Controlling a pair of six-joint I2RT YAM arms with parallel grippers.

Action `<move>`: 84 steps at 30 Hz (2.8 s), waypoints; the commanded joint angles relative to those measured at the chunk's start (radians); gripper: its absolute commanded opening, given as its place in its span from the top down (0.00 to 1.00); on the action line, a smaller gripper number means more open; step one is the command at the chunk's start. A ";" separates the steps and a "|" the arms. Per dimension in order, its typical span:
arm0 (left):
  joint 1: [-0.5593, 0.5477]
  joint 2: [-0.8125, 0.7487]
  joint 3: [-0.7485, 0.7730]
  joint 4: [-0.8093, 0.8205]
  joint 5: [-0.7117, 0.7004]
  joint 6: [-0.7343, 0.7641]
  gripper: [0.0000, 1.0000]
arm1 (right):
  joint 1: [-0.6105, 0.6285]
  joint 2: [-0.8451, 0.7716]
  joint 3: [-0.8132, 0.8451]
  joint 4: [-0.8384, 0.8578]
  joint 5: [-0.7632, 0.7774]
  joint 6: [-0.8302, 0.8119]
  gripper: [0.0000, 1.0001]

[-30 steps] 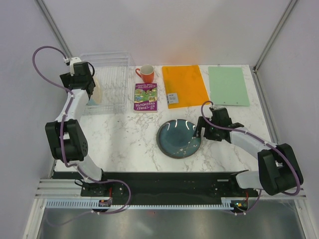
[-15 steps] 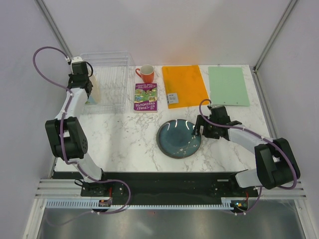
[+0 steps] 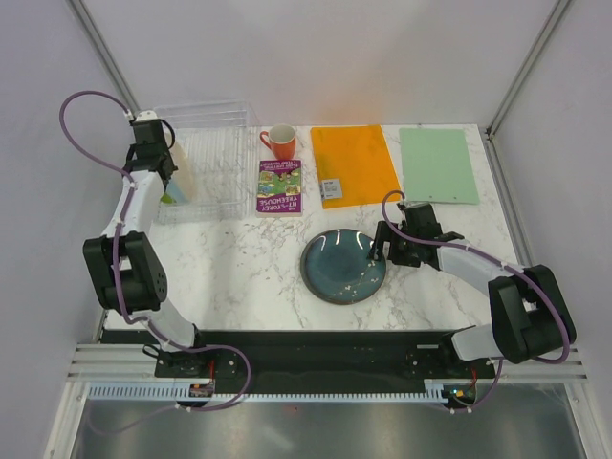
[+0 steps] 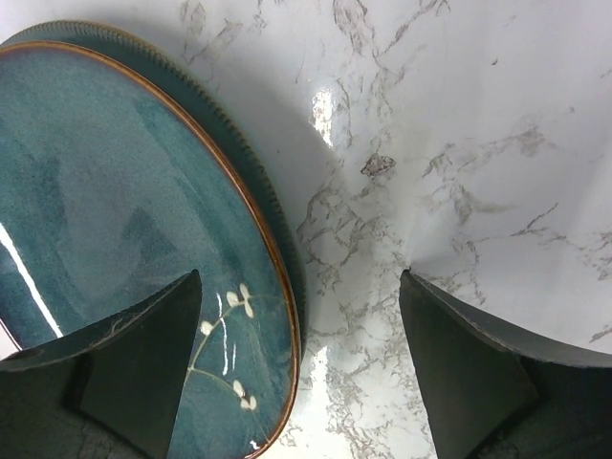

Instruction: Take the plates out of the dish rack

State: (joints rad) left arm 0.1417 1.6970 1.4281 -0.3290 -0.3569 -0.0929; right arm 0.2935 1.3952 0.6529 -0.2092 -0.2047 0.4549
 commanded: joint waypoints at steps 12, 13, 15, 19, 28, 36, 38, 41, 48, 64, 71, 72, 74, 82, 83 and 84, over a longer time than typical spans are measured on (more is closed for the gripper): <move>-0.007 -0.327 0.065 0.013 -0.017 -0.001 0.98 | 0.001 -0.107 -0.009 -0.021 0.007 -0.004 0.09; -0.007 -0.341 0.063 0.008 -0.007 -0.010 0.98 | -0.001 -0.120 -0.006 -0.028 0.008 -0.004 0.09; -0.007 -0.388 0.061 -0.011 0.051 -0.033 0.98 | -0.001 -0.134 0.007 -0.038 0.010 -0.009 0.09; -0.007 -0.485 0.039 -0.084 0.319 -0.167 0.98 | 0.001 -0.195 0.056 -0.062 -0.030 -0.013 0.09; -0.031 -0.683 -0.303 -0.024 0.832 -0.468 0.98 | 0.001 -0.347 0.105 -0.010 -0.173 0.044 0.10; -0.129 -0.835 -0.598 0.226 0.993 -0.685 0.98 | 0.032 -0.386 0.059 0.158 -0.265 0.154 0.10; -0.169 -0.858 -0.643 0.243 0.990 -0.720 0.98 | 0.050 -0.386 0.037 0.194 -0.271 0.182 0.10; -0.237 -0.892 -0.682 0.263 0.955 -0.748 0.98 | 0.075 -0.372 0.007 0.267 -0.278 0.220 0.10; -0.402 -0.913 -0.742 0.277 0.863 -0.780 0.98 | 0.108 -0.305 -0.035 0.395 -0.305 0.260 0.10; -0.533 -0.881 -0.802 0.360 0.805 -0.804 0.98 | 0.130 -0.206 -0.085 0.557 -0.369 0.332 0.20; -0.544 -0.873 -0.813 0.386 0.816 -0.812 0.98 | 0.133 -0.179 -0.102 0.607 -0.390 0.346 0.56; -0.545 -0.872 -0.814 0.387 0.814 -0.812 0.98 | 0.133 -0.179 -0.102 0.613 -0.398 0.346 0.71; -0.544 -0.867 -0.822 0.387 0.814 -0.809 0.98 | 0.133 -0.182 -0.104 0.613 -0.403 0.349 1.00; -0.545 -0.852 -0.868 0.296 0.678 -0.668 0.38 | 0.131 -0.307 -0.087 0.432 -0.271 0.271 1.00; -0.545 -0.849 -0.864 0.256 0.644 -0.647 0.26 | 0.131 -0.355 -0.079 0.385 -0.225 0.255 1.00; -0.547 -0.852 -0.854 0.193 0.609 -0.598 0.23 | 0.131 -0.378 -0.070 0.311 -0.196 0.240 1.00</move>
State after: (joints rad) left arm -0.3981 0.8524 0.5449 -0.1024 0.3588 -0.8162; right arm 0.4255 1.1385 0.5465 0.2676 -0.5587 0.7975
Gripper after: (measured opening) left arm 0.683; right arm 0.095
